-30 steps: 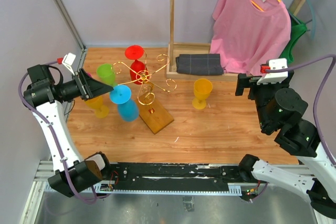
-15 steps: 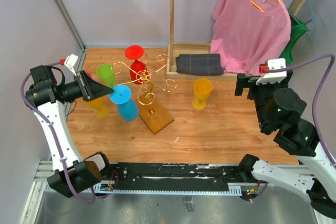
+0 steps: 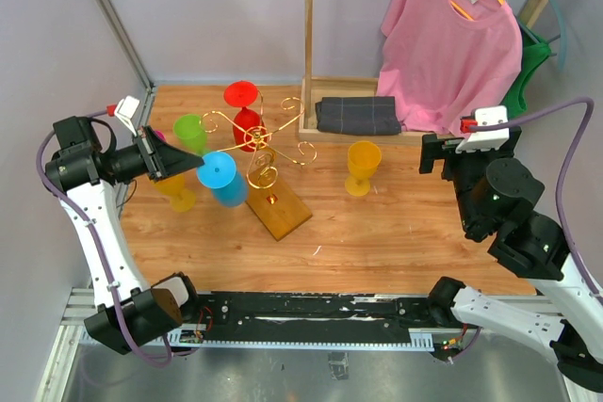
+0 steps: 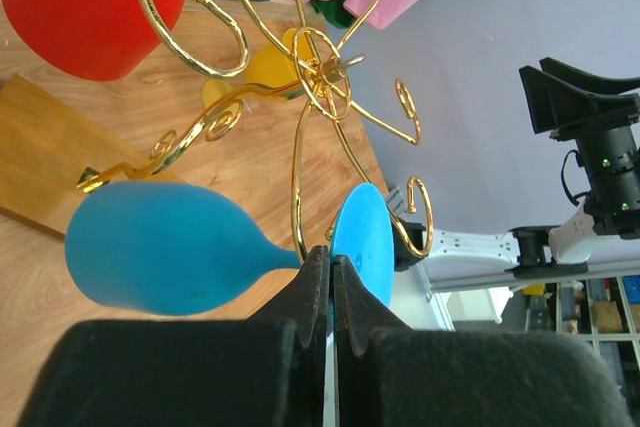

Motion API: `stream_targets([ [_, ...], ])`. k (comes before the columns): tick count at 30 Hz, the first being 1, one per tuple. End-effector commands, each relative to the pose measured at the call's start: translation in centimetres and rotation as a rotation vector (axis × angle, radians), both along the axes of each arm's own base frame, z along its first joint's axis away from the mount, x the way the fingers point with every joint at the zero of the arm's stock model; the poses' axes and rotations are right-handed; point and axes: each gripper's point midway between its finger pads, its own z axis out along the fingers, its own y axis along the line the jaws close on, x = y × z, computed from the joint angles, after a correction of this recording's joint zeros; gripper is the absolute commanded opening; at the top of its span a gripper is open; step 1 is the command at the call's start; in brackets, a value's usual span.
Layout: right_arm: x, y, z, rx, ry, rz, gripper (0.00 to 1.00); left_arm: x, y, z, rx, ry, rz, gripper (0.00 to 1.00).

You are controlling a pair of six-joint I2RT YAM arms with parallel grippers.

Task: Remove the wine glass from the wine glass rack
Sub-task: Pick up the wine glass from the wine rack.

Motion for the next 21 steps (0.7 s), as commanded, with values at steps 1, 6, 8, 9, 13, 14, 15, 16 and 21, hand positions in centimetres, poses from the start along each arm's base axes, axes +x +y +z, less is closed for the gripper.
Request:
stream_targets([
  [1, -0.2, 0.3, 0.0, 0.026, -0.009, 0.015, 0.99, -0.6, -0.6, 1.1, -0.019, -0.023, -0.029, 0.0],
  [6, -0.2, 0.3, -0.2, 0.022, -0.005, 0.014, 0.98, -0.4, -0.5, 1.6, -0.022, -0.036, -0.035, 0.0],
  [8, -0.1, 0.3, -0.2, 0.019, -0.004, 0.012, 0.99, -0.2, -0.4, 1.9, -0.025, -0.043, -0.038, 0.0],
  [9, -0.1, 0.3, -0.2, 0.019, -0.005, 0.013, 0.99, -0.1, -0.4, 2.0, -0.028, -0.044, -0.04, 0.0],
  [13, -0.1, 0.4, -0.3, 0.014, -0.002, 0.014, 0.99, 0.1, -0.4, 2.4, -0.037, -0.055, -0.048, 0.0],
  [14, -0.1, 0.3, -0.3, 0.016, -0.003, 0.011, 0.99, 0.1, -0.4, 2.4, -0.041, -0.057, -0.051, 0.0],
  [15, -0.1, 0.3, -0.3, 0.016, -0.003, 0.012, 0.99, 0.0, -0.4, 2.5, -0.047, -0.058, -0.054, 0.0],
  [16, -0.1, 0.3, -0.3, 0.016, -0.004, 0.01, 0.99, 0.0, -0.5, 2.5, -0.054, -0.06, -0.058, 0.0],
  [21, 0.0, 0.4, -0.4, 0.012, -0.001, 0.01, 0.98, -0.1, -0.6, 2.6, -0.076, -0.065, -0.071, 0.0],
])
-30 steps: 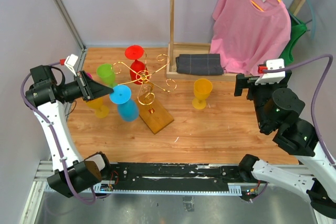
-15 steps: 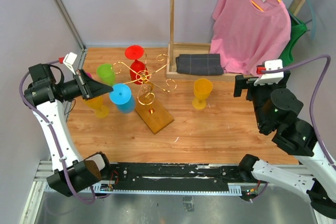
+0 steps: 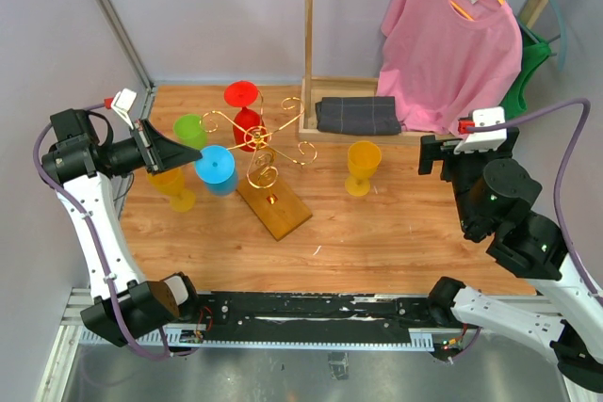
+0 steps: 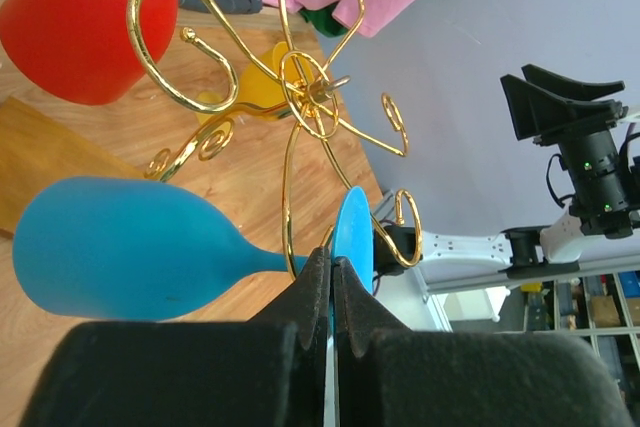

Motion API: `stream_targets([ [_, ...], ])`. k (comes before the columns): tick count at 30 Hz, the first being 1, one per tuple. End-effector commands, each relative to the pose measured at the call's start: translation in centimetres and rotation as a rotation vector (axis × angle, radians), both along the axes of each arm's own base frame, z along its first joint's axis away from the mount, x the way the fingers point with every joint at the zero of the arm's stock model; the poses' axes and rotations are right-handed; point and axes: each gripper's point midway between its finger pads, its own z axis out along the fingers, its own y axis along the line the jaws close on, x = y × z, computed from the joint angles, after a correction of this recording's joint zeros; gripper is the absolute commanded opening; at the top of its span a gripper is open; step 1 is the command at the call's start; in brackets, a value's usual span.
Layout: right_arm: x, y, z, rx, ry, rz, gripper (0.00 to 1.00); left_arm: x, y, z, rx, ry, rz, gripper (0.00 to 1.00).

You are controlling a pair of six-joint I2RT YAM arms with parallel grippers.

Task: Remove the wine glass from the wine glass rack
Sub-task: Pick up the wine glass from the wine rack.

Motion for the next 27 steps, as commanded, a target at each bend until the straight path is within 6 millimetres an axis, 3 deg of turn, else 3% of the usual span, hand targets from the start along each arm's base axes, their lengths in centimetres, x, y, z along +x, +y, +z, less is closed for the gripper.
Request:
stream_targets([
  [1, 0.0, 0.4, 0.0, 0.018, -0.005, 0.01, 0.99, -0.9, -0.8, 1.5, -0.064, -0.044, -0.055, 0.0],
  [12, 0.1, 0.7, -0.3, 0.017, 0.001, 0.016, 0.98, -0.6, -0.8, 2.0, -0.105, -0.041, -0.072, 0.0],
  [27, 0.0, 0.6, -0.4, 0.029, -0.001, 0.018, 0.99, -0.4, -0.8, 0.8, -0.182, 0.006, -0.091, 0.0],
])
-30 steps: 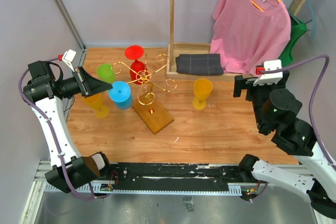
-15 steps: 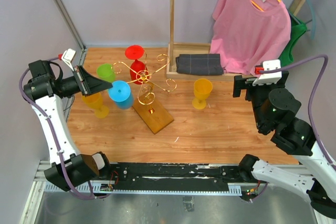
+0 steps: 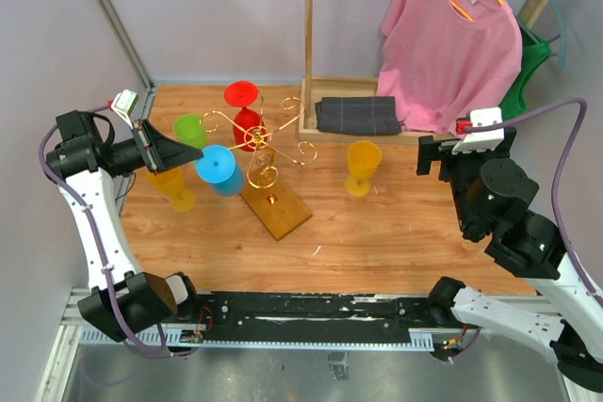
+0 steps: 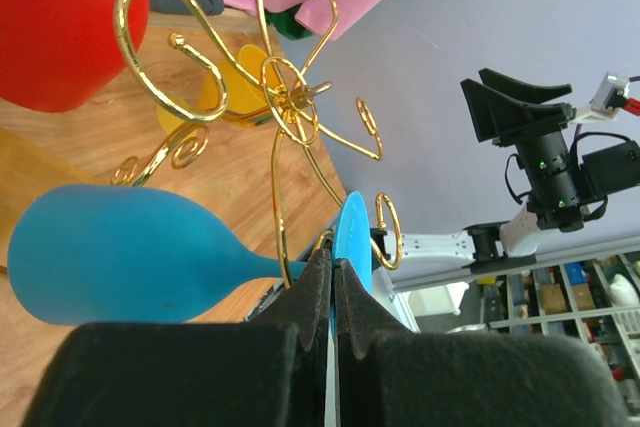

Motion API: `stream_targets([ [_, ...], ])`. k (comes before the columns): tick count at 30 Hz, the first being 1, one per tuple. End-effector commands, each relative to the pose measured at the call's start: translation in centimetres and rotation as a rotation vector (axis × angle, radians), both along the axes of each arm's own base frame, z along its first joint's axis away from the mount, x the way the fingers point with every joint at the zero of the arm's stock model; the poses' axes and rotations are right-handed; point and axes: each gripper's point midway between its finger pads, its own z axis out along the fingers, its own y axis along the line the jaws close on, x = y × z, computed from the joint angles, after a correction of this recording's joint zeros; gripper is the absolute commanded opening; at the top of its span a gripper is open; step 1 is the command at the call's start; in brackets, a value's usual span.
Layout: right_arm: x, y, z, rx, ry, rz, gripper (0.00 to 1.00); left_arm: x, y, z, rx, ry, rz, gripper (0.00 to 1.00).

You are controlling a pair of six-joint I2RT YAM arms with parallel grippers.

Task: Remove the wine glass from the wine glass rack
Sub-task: Pick up the wine glass from the wine rack.

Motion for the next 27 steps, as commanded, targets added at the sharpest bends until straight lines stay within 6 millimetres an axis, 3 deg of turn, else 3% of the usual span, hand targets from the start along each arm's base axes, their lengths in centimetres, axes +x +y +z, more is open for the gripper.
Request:
stream_targets([
  [1, -0.13, 0.37, -0.08, 0.03, -0.006, 0.013, 0.98, -0.53, -0.53, 0.46, -0.094, 0.007, -0.045, 0.0],
  [17, -0.22, 0.32, -0.39, 0.029, -0.001, 0.015, 0.99, 0.4, -0.07, 1.01, -0.096, 0.005, -0.048, 0.0],
  [27, -0.2, 0.64, -0.9, 0.024, 0.013, 0.029, 0.99, -0.25, -0.6, 0.37, -0.101, 0.024, -0.056, 0.0],
])
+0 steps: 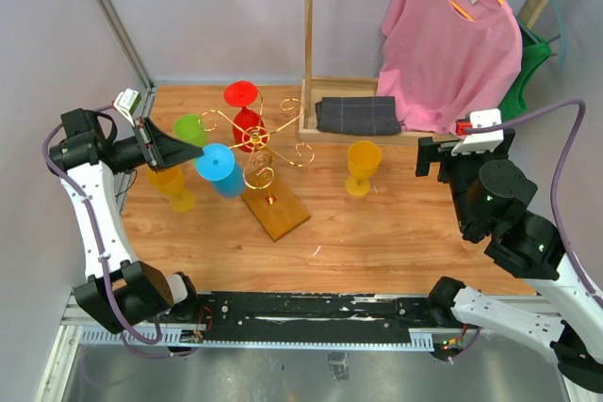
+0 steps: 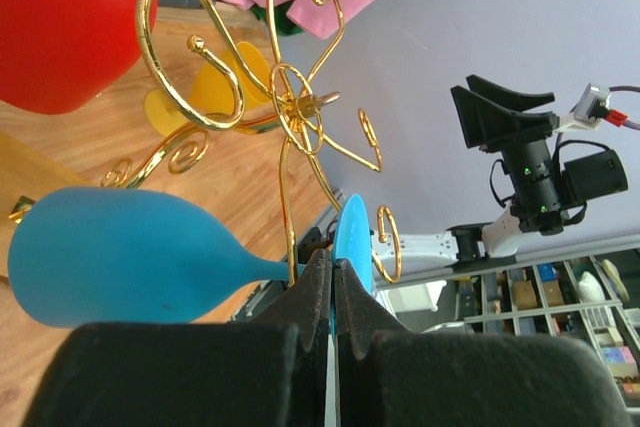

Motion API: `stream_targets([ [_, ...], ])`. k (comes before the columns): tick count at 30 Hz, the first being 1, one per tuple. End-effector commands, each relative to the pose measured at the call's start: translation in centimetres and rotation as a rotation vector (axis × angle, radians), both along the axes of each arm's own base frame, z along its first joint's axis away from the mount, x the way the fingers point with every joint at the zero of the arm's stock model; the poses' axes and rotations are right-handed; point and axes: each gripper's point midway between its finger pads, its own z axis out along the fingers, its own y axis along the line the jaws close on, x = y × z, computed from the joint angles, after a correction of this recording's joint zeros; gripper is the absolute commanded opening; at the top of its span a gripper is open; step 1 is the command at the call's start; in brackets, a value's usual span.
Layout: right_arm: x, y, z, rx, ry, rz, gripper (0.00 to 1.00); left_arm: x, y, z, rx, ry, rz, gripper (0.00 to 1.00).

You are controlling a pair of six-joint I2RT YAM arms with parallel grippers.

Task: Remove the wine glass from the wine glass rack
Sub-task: Pick up the wine glass from the wine rack.

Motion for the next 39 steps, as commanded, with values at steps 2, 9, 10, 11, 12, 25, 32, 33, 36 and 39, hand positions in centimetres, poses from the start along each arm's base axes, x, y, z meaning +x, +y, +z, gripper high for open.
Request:
stream_targets([
  [2, -0.2, 0.4, -0.5, 0.014, 0.009, 0.021, 0.98, -1.4, -1.0, 0.9, -0.059, -0.015, -0.035, 0.0],
  [9, -0.6, 0.0, -0.7, 0.018, 0.021, 0.02, 0.99, -1.7, -1.2, 0.0, -0.079, 0.03, -0.033, 0.0],
  [10, -0.7, 0.0, -0.7, 0.02, 0.023, 0.021, 0.99, -1.7, -1.2, 0.0, -0.08, 0.03, -0.034, 0.0],
  [11, -0.7, -0.1, -0.8, 0.021, 0.025, 0.02, 0.98, -1.7, -1.1, 0.0, -0.08, 0.031, -0.032, 0.0],
  [12, -0.8, -0.2, -0.9, 0.023, 0.028, 0.019, 0.99, -1.7, -1.1, 0.0, -0.079, 0.032, -0.033, 0.0],
  [25, -0.6, 0.5, -1.7, 0.017, 0.053, 0.036, 0.99, -0.4, -0.4, 0.3, -0.024, 0.049, -0.005, 0.0],
  [32, -0.3, 1.3, -2.5, -0.038, 0.061, 0.071, 0.98, -0.8, -0.6, 0.3, -0.024, 0.041, -0.006, 0.0],
  [33, -0.2, 1.4, -2.6, -0.045, 0.061, 0.078, 0.99, -0.8, -0.6, 0.3, -0.026, 0.038, -0.007, 0.0],
  [36, -0.2, 1.8, -2.8, -0.047, 0.066, 0.092, 0.99, -0.9, -0.7, 0.3, -0.02, 0.037, -0.005, 0.0],
  [39, -0.3, 2.0, -3.3, -0.052, 0.08, 0.105, 0.99, -0.8, -0.6, 0.7, -0.004, 0.024, 0.0, 0.0],
])
